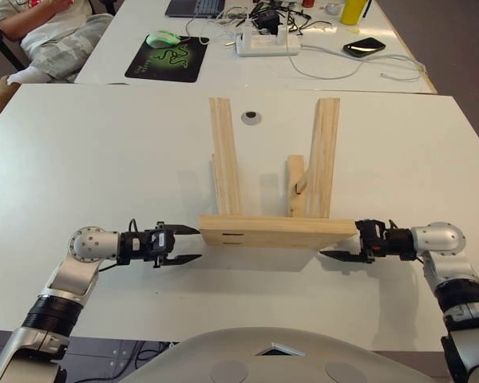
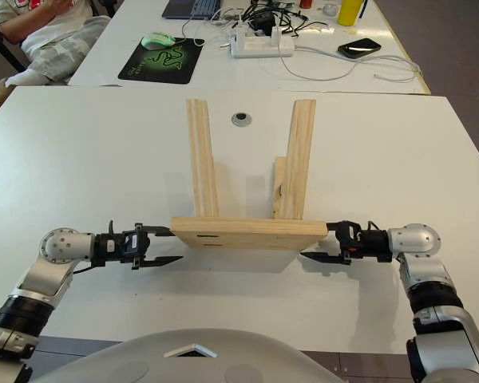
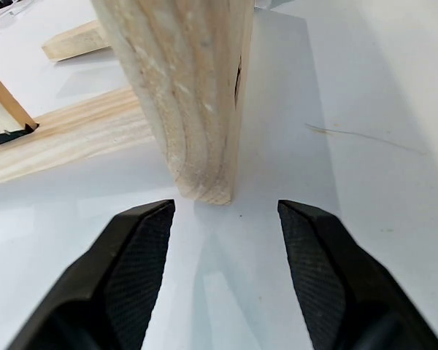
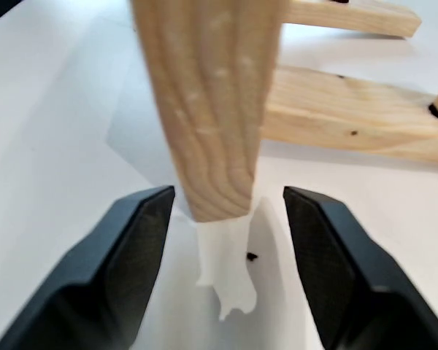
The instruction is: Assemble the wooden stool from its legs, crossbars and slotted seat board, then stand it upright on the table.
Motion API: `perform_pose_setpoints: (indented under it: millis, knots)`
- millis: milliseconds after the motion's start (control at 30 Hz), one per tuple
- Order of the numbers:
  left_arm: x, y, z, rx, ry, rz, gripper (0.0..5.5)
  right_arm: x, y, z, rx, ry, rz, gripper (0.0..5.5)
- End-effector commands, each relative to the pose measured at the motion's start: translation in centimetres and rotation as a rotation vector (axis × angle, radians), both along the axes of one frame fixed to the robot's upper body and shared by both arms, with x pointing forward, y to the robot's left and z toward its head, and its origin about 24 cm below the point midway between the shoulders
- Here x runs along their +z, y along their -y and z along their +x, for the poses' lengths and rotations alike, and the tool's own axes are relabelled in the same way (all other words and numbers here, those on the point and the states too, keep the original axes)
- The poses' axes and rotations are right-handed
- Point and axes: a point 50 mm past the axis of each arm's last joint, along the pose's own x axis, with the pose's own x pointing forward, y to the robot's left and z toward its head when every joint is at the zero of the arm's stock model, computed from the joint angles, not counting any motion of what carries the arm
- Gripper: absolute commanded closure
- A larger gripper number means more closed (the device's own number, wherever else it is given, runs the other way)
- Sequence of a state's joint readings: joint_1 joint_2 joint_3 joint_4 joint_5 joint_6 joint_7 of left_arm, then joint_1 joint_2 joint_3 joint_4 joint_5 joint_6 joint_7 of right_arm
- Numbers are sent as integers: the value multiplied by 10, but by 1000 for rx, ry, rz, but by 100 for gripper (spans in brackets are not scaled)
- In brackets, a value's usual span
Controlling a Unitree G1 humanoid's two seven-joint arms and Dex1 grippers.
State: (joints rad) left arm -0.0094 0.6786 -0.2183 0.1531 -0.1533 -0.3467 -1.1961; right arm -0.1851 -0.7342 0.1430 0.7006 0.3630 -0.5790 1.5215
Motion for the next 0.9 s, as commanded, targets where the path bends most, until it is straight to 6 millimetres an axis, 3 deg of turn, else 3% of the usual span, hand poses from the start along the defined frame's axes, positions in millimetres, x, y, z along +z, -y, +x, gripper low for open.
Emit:
perform_pose_setpoints:
  millis: [33, 667, 900]
  knots:
    - [0, 4, 8, 8, 22, -8, 286, 1, -6, 8, 22, 8, 16, 273]
    - [-10, 11, 1, -10, -28, -17, 286, -4, -22, 9, 91, -14, 55, 273]
    - [-11, 14, 3, -19, -19, -22, 386, -5, -23, 9, 104, -24, 45, 370]
